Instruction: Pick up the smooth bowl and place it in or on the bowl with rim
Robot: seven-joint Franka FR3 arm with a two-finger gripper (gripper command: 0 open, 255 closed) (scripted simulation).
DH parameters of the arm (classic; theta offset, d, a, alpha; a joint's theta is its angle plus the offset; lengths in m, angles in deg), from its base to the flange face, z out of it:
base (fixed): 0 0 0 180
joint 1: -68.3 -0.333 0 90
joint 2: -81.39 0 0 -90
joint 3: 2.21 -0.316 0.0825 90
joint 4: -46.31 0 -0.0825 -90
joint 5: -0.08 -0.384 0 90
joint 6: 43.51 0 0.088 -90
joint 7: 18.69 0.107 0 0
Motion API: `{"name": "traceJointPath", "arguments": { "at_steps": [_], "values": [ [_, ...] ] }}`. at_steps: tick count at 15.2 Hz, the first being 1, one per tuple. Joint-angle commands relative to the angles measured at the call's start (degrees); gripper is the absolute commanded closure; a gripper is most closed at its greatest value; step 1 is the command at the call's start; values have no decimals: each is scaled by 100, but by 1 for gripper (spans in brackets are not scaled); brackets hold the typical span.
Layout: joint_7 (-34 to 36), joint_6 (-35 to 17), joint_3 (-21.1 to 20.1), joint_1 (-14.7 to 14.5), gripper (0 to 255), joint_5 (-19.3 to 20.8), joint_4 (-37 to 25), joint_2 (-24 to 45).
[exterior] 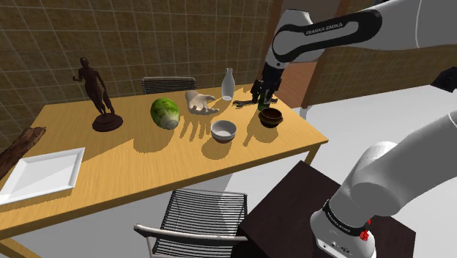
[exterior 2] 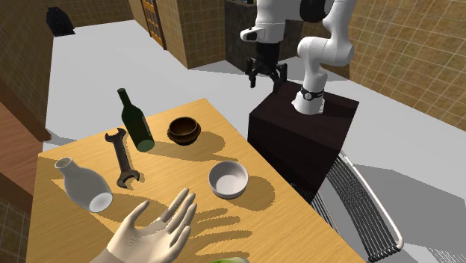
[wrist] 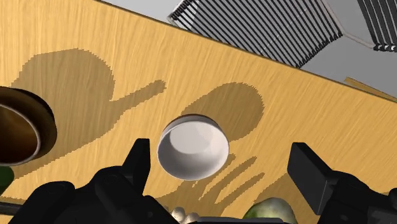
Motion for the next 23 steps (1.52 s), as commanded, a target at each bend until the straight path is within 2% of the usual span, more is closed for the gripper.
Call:
{"name": "traceJointPath", "arguments": {
  "at_steps": [1,7,11,17,23],
  "values": [
    [-174,-328,106,-38,0,-136,-88,444],
    [-822,-982,355,-84,0,-733,-606,1767],
    [-1293,-1258,388,-12,0,-1243,-1110,2689],
    [-1872,-1448,234,276,0,-1924,-2096,4074],
    [-2180,-1422,-11,646,0,-2329,-3364,5459]
  ]
}}
